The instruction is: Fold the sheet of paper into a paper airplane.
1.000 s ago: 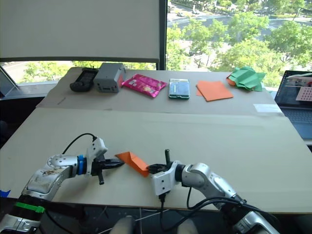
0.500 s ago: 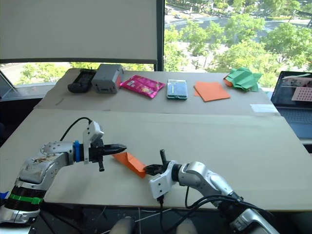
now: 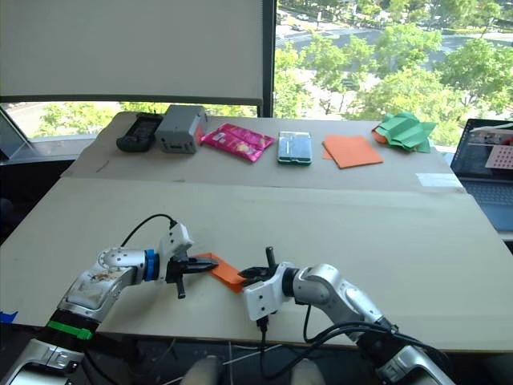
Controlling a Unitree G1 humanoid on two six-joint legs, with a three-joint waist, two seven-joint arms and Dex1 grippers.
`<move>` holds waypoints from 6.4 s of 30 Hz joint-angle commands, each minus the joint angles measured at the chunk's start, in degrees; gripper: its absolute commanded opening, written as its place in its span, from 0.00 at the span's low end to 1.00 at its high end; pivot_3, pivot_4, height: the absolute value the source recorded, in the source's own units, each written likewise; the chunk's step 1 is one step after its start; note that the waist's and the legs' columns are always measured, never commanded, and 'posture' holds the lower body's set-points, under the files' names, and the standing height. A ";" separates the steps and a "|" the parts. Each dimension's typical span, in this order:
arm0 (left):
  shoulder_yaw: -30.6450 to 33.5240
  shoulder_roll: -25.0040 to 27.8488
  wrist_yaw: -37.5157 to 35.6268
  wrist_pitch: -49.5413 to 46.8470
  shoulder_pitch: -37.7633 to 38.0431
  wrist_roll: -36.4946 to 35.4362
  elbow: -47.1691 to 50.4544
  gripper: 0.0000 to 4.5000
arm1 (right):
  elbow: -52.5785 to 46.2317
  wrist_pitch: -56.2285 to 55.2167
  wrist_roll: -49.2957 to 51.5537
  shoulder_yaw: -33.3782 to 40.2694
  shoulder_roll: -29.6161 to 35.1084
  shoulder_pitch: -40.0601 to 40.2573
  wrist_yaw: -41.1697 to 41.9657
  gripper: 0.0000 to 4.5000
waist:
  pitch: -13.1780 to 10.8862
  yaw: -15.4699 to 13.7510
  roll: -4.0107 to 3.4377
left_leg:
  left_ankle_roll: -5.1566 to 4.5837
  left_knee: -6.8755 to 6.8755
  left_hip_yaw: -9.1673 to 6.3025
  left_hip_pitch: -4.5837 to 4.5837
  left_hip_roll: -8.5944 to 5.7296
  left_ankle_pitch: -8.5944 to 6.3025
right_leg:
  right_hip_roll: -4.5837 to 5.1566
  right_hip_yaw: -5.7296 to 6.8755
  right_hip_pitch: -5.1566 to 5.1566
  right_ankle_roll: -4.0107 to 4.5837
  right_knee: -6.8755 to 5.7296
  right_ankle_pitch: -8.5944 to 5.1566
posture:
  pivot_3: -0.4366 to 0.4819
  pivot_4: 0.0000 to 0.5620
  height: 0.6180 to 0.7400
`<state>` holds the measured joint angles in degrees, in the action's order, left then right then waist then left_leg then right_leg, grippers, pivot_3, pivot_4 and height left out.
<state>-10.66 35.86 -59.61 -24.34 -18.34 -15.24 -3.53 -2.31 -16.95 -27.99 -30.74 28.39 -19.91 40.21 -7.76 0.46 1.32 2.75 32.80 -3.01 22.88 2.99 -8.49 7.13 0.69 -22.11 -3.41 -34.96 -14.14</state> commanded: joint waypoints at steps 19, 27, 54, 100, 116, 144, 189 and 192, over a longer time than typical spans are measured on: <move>-1.41 0.39 0.08 1.85 1.04 3.12 -0.02 0.00 | -5.67 37.15 19.43 3.71 -12.33 -4.50 6.02 0.00 | 0.01 -0.53 -0.14 | 0.02 -0.01 -0.01 0.02 0.01 -0.02 | 0.00 0.04 -0.07 0.00 -0.05 0.00 | 0.48 0.27 0.69; -1.23 0.77 0.43 0.79 1.90 2.98 1.90 0.00 | -0.12 39.32 16.93 1.37 -13.03 -4.85 3.47 0.00 | 0.00 -0.42 -0.21 | 0.02 -0.01 0.00 0.06 0.01 -0.01 | 0.00 0.04 -0.11 0.00 -0.06 0.00 | 0.48 0.27 0.69; -1.80 0.81 0.34 0.10 2.11 3.90 1.64 0.00 | -4.35 39.15 17.72 0.62 -12.95 -3.90 1.74 0.00 | 0.39 0.12 -0.53 | 0.02 -0.01 -0.02 0.09 0.01 -0.02 | 0.00 0.04 -0.13 0.01 -0.04 0.00 | 0.48 0.27 0.69; -1.51 0.93 -0.49 1.47 1.87 4.90 -0.12 0.00 | -11.46 47.07 11.70 -7.26 4.45 8.79 9.41 0.00 | 1.49 -0.85 -0.45 | 0.11 0.00 0.07 0.02 -0.08 -0.07 | 0.23 0.09 -0.05 -0.01 0.17 -0.06 | 0.48 0.27 0.69; -2.09 0.39 -1.00 1.76 0.53 5.04 -0.77 0.00 | -21.47 45.53 31.04 8.85 -6.30 2.09 8.59 0.00 | 0.57 -1.12 -0.64 | 0.11 -0.01 0.04 0.32 -0.06 -0.07 | 0.23 0.23 -0.18 -0.03 0.41 -0.06 | 0.48 0.27 0.69; -7.11 -4.03 -3.99 3.98 -5.44 7.83 -7.39 0.00 | -7.10 54.42 19.88 -4.60 -5.30 0.07 4.41 0.00 | 0.75 -0.98 -0.71 | 0.10 0.02 0.04 0.21 -0.07 -0.06 | 0.20 0.22 -0.12 -0.03 0.25 -0.05 | 0.48 0.27 0.69; -1.57 2.60 0.42 14.20 -1.43 10.81 -23.10 0.00 | -8.73 56.28 20.75 -4.92 -4.72 -1.14 3.57 0.00 | 1.38 0.84 -0.80 | 0.22 -0.07 -0.02 -0.26 -0.02 -0.16 | 0.31 0.22 -0.14 0.01 0.10 -0.08 | 0.48 0.27 0.69; 1.02 2.74 0.57 12.69 -2.26 8.55 -21.05 0.00 | -10.70 52.91 21.75 -2.85 -5.20 -1.00 2.94 0.00 | 1.32 0.79 -0.84 | 0.22 -0.08 -0.02 -0.25 -0.02 -0.16 | 0.32 0.23 -0.17 0.01 0.11 -0.08 | 0.48 0.27 0.69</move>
<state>-10.01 37.36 -60.63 -7.98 -22.57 -8.58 -20.96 -14.21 36.38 -5.98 -34.17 22.22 -22.04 43.37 -6.44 1.26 0.48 2.98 32.72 -3.04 22.64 2.96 -8.65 7.45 0.91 -22.29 -3.40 -34.84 -14.22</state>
